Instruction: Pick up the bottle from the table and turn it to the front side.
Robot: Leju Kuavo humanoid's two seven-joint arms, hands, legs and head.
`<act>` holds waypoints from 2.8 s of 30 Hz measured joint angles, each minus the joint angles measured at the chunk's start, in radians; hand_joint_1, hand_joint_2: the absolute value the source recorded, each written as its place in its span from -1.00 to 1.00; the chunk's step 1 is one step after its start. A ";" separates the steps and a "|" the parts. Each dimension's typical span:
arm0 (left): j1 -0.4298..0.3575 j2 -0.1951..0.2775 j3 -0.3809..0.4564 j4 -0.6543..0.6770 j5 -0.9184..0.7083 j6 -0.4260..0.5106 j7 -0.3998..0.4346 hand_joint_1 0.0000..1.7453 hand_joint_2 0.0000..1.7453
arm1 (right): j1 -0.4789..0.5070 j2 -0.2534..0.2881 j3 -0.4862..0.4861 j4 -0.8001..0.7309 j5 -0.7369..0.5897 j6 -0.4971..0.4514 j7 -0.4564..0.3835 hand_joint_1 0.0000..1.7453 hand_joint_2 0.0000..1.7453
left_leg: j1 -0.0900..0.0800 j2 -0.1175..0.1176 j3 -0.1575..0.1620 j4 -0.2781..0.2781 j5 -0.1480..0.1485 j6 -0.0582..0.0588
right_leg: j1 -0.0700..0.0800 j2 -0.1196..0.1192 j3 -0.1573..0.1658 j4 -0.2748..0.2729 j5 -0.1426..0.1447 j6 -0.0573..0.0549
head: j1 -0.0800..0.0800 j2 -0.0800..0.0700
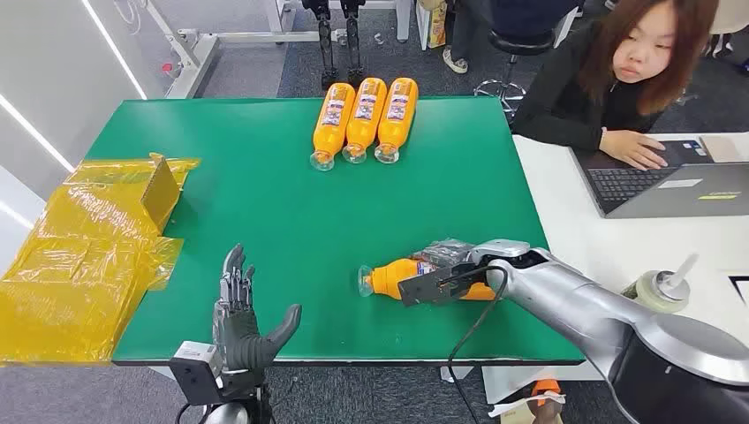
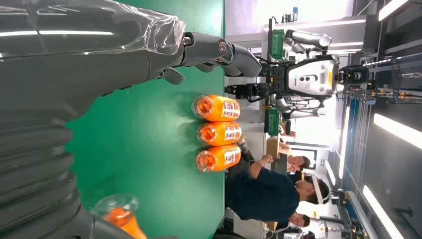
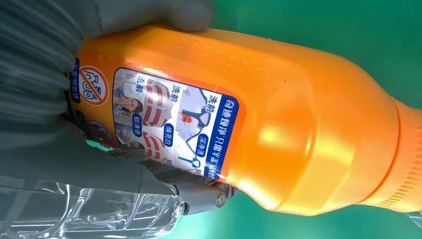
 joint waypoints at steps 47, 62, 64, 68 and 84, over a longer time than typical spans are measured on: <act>-0.103 -0.083 -0.018 0.107 0.100 -0.364 0.053 -1.00 1.00 | 0.756 0.182 -0.771 -0.847 0.655 -0.421 0.082 0.98 1.00 | 0.000 0.000 -0.008 -0.001 -0.001 0.000 | 0.000 0.000 -0.009 0.000 -0.003 -0.001 | 0.000 0.000; -0.116 -0.083 -0.027 0.119 0.126 -0.388 0.051 -1.00 1.00 | 0.785 0.232 -0.783 -0.854 0.638 -0.406 0.060 0.96 1.00 | 0.000 0.001 -0.008 -0.001 -0.001 0.000 | 0.000 0.000 -0.009 0.000 -0.003 -0.001 | 0.000 0.000; -0.116 -0.082 -0.028 0.114 0.154 -0.407 0.060 -1.00 1.00 | 0.787 0.240 -0.783 -0.847 0.623 -0.399 0.045 0.96 1.00 | 0.000 0.000 -0.008 -0.001 -0.001 0.000 | 0.000 0.000 -0.009 0.000 -0.003 -0.001 | 0.000 0.000; -0.112 -0.073 -0.032 0.075 0.239 -0.456 0.100 -1.00 1.00 | 0.788 0.256 -0.782 -0.810 0.567 -0.390 -0.005 0.98 1.00 | 0.000 0.000 -0.008 -0.001 -0.001 0.000 | 0.000 0.000 -0.009 0.000 -0.003 -0.001 | 0.000 0.000; -0.089 -0.030 -0.037 -0.012 0.301 -0.444 0.113 -0.07 1.00 | 0.817 0.295 -0.728 -0.671 0.504 -0.375 -0.049 0.95 1.00 | 0.000 0.000 -0.009 -0.001 -0.001 0.000 | 0.000 0.000 -0.010 0.000 -0.003 -0.001 | 0.000 0.000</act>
